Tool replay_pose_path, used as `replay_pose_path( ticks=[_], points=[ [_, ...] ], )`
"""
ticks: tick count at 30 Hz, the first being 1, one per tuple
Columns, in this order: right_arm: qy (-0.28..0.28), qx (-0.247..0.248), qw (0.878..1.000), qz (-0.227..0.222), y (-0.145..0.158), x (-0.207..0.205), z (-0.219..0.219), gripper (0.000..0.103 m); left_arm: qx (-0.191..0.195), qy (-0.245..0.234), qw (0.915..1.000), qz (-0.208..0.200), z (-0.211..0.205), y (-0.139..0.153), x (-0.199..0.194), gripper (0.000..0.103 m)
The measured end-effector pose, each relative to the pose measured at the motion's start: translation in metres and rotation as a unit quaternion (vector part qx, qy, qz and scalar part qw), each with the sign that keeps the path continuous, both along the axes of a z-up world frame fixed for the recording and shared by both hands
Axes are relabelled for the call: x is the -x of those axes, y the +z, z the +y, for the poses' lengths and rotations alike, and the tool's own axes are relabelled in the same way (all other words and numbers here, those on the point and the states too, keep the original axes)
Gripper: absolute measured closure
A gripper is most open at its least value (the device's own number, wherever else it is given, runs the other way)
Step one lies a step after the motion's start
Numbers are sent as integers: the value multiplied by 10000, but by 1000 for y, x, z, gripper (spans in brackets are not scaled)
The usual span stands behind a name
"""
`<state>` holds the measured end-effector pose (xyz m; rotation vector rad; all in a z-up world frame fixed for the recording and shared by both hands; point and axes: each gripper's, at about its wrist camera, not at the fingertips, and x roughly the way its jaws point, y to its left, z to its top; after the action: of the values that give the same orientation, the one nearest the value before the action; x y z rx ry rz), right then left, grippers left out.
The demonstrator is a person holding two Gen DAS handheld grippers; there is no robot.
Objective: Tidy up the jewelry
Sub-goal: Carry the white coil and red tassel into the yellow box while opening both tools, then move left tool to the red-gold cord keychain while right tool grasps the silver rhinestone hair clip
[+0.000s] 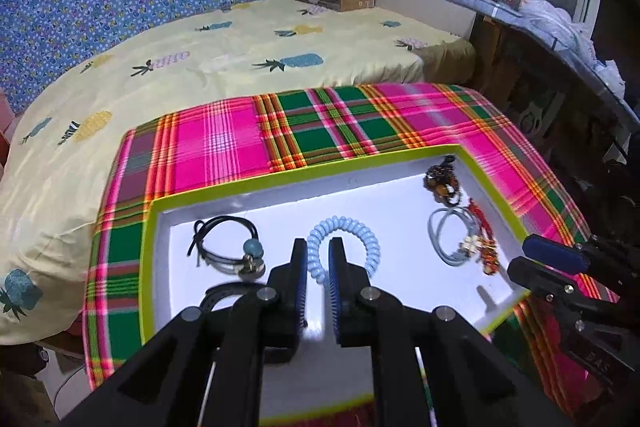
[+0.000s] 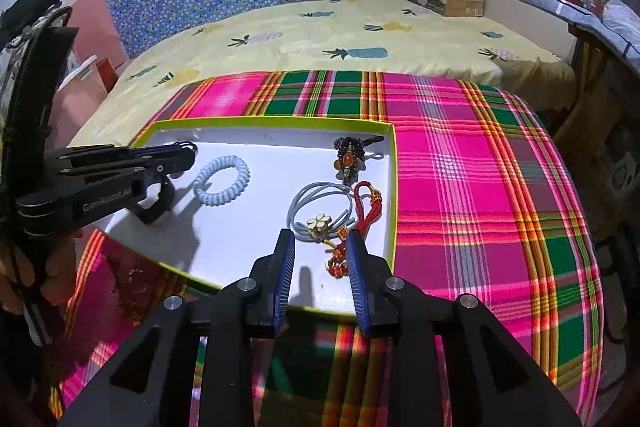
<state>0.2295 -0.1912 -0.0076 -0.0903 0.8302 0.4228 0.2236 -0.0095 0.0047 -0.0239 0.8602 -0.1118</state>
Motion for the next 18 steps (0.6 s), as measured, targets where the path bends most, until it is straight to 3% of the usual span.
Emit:
replay_pose_path(
  ticks=[18],
  points=[
    [268,-224,9992,-206,20,82,-12,76,3,44,9995,-308,-1,24,95,92]
  ],
)
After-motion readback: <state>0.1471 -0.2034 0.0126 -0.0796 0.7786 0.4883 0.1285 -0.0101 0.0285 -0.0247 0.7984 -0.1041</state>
